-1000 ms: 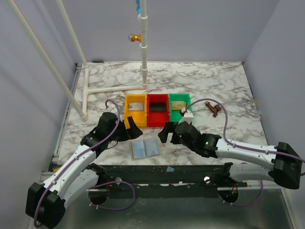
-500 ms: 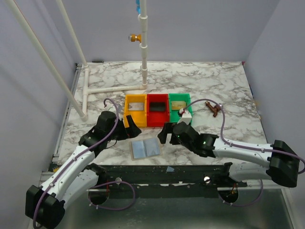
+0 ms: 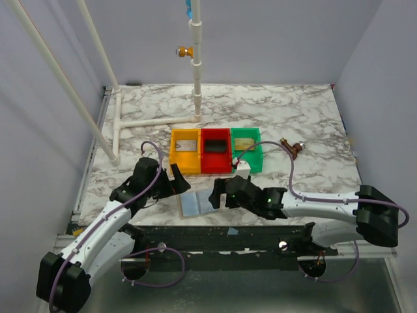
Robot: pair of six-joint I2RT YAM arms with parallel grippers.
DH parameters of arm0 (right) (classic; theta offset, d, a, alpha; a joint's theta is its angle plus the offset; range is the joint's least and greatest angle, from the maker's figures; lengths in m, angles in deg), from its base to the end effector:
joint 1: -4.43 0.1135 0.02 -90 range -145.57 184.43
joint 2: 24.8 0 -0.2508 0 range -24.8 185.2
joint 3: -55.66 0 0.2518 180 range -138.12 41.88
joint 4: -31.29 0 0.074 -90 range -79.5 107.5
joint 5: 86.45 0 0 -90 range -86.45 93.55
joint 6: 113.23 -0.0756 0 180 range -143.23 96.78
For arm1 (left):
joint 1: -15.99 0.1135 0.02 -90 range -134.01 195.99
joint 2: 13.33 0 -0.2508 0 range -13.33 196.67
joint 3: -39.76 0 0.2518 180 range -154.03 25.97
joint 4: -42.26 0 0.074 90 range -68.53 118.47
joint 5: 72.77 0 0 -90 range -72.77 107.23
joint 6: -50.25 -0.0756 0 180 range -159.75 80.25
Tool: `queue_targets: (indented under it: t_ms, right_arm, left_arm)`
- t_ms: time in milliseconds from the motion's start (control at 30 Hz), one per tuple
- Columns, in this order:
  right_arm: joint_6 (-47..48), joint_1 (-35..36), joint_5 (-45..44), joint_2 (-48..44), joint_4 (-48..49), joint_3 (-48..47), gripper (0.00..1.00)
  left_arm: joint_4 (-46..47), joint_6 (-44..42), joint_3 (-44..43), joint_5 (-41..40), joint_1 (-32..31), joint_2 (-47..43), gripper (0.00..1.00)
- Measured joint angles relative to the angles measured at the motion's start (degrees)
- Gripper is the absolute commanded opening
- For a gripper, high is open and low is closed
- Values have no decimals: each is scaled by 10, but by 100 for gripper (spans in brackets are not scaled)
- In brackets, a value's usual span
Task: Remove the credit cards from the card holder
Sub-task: Close the card holder at the corner of the board.
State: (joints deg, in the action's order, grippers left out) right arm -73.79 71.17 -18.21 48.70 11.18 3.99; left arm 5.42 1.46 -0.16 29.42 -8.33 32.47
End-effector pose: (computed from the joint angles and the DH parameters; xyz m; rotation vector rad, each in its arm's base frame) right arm 0.1402 0.2552 0.1640 -0.1295 2.3223 0.6506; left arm 0.1796 -0.0987 0.1672 -0.2454 2.4294 -0.7968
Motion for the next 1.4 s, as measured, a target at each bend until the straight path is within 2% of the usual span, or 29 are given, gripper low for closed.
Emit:
queue_targets:
  t_ms: [100, 200, 400, 667, 733, 900, 1033, 1133, 1233, 1400]
  right_arm:
    - [-2, 23, -4, 24, -7, -19, 99]
    - [-6, 32, -16, 57, -23, -43, 92]
    - [-10, 35, -33, 102, -41, -54, 73]
    - [-3, 35, -66, 117, -42, -59, 64]
    - [2, 35, -74, 122, -38, -61, 54]
    - [16, 35, -93, 141, -30, -61, 41]
    - [24, 35, -103, 151, -19, -61, 22]
    - [26, 35, -108, 155, -17, -61, 11]
    - [26, 35, -118, 155, -19, -61, 2]
    - [22, 34, -130, 154, -40, -61, 1]
  left_arm:
    - [3, 6, 9, 1, 3, 0, 98]
    - [9, 15, 23, 4, 4, 0, 98]
    - [14, 26, 43, 8, 7, 0, 98]
    - [21, 35, 60, 10, 7, -1, 99]
    - [23, 39, 64, 12, 7, -1, 98]
    - [31, 46, 76, 20, 7, 0, 98]
    - [40, 49, 84, 27, 7, 3, 97]
    - [49, 51, 85, 34, 7, 8, 93]
    - [59, 52, 87, 40, 7, 14, 82]
    - [78, 59, 94, 56, 7, 29, 61]
